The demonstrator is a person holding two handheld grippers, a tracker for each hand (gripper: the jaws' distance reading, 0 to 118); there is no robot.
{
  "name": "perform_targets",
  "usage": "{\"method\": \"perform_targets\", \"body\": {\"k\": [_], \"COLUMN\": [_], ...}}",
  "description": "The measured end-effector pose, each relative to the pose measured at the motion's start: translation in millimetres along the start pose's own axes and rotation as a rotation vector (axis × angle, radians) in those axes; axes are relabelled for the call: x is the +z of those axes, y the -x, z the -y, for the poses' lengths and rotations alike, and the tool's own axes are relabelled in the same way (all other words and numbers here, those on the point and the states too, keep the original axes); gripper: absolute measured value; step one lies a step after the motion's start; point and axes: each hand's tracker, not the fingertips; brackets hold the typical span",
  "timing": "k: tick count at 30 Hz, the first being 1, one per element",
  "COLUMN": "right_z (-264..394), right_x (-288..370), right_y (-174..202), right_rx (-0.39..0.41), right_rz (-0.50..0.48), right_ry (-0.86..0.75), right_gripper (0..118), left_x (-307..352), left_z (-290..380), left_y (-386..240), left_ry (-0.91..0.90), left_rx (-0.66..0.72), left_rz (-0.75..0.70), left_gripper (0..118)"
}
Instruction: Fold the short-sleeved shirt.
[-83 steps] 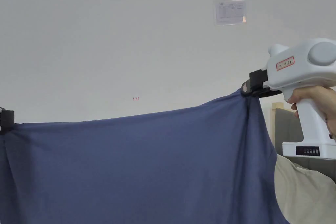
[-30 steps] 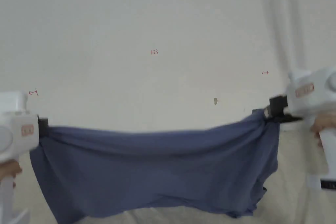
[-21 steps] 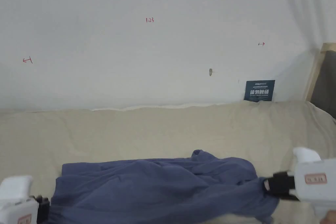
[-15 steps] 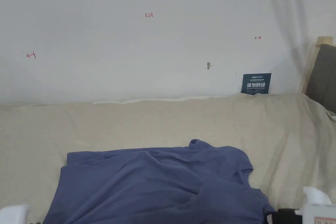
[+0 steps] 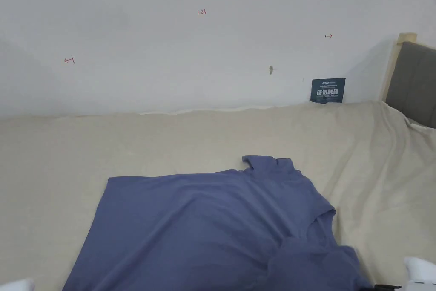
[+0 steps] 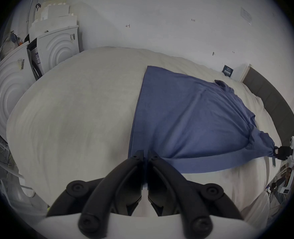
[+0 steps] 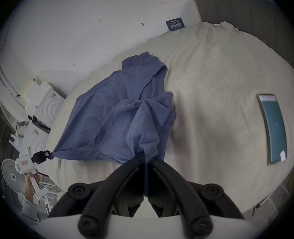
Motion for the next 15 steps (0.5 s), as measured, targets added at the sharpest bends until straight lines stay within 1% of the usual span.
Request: {"method": "perform_targets", "body": {"k": [1, 2, 4, 6, 8, 9, 10, 11, 12, 14, 15], "right_z": [7.7, 15.5, 33.8, 47.4, 60.8, 67.6, 73.6, 81.2, 86.6, 95.6, 99.4], "right_x": [6.8, 13.8, 28.6, 38.8, 47.6, 50.5, 52.6, 56.3, 55.0, 50.4, 49.3], "right_y": [-2.3, -6.9, -8.2, -11.2, -3.4, -3.1, -4.2, 1.0, 2.1, 0.1, -0.7], "right_rx": [-0.001, -0.014, -0.080, -0.065, -0.010, -0.028, -0.043, -0.054, -0.045, 0.009, -0.013], "right_rz": [0.008, 0.000, -0.033, -0.011, 0.056, 0.031, 0.001, -0.007, 0.004, 0.077, 0.068], "right_ry": [-0.003, -0.007, -0.030, -0.027, -0.016, -0.023, -0.029, -0.037, -0.035, -0.022, -0.023], "right_gripper": [3, 3, 3, 3, 3, 3, 3, 3, 3, 3, 3], "left_x": [20.9, 27.0, 37.6, 65.6, 77.1, 65.7, 66.6, 68.0, 69.0, 61.5, 60.7], "left_z": [11.0, 19.9, 33.3, 47.0, 59.8, 59.8, 65.1, 71.2, 77.0, 85.3, 88.1], "left_y": [-0.8, 2.6, 6.7, -4.6, -7.8, 8.4, 7.4, 6.8, 6.4, 8.3, 7.0], "left_ry": [0.009, 0.008, 0.009, -0.001, -0.012, -0.006, -0.007, -0.010, -0.010, -0.014, -0.026], "left_rx": [0.002, 0.018, 0.046, 0.047, 0.037, 0.022, 0.014, -0.001, 0.002, 0.000, -0.013], "left_rz": [-0.001, 0.000, -0.007, -0.004, -0.002, -0.002, -0.017, -0.019, -0.017, -0.016, -0.048], "left_gripper": [5, 5, 5, 5, 5, 5, 5, 5, 5, 5, 5]}}
